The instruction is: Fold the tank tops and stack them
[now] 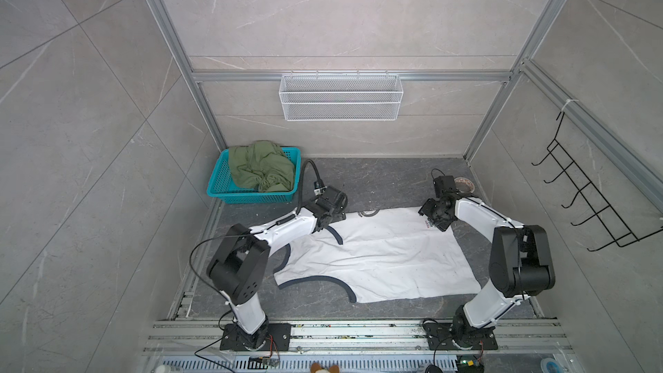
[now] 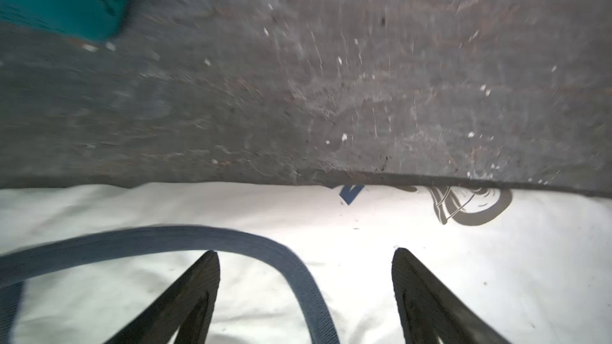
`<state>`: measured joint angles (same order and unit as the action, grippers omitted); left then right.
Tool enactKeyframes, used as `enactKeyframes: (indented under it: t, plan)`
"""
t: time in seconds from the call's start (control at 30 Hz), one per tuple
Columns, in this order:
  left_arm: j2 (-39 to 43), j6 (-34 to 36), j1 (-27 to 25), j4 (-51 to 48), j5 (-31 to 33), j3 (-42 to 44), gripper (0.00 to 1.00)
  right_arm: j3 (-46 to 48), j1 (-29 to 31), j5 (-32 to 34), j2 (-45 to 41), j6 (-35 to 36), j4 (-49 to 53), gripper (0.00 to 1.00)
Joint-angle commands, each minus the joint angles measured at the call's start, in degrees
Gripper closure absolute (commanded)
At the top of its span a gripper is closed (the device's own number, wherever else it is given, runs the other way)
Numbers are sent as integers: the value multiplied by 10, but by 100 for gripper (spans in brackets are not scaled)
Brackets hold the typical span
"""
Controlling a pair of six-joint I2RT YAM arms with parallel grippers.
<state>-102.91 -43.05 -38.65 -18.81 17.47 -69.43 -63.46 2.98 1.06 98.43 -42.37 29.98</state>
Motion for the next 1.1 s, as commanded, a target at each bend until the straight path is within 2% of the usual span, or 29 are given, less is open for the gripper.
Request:
enactKeyframes:
  t: [0.0,0.23,0.47,0.7,0.87,0.97,1.07]
  plan:
    - [-49,13,2,-6,-68,-40,17,-9,2,-43,26,8,-7,33]
    - [-138,31,7,0,-83,-97,17,-23,-13,-55,85,-10,-19,32]
    - [-195,44,43,15,-83,-138,17,-67,-32,-44,146,-20,-20,33]
    - [-234,76,60,0,-91,-217,17,-137,-37,-32,180,-11,-2,33]
    - [-168,89,52,-65,-68,-235,14,-131,-36,-5,100,10,31,32]
    - [-84,102,29,-110,-34,-203,12,-88,-27,-10,24,17,47,32]
    - [-4,115,-8,-136,-30,-143,12,-43,-9,-1,-54,30,80,32]
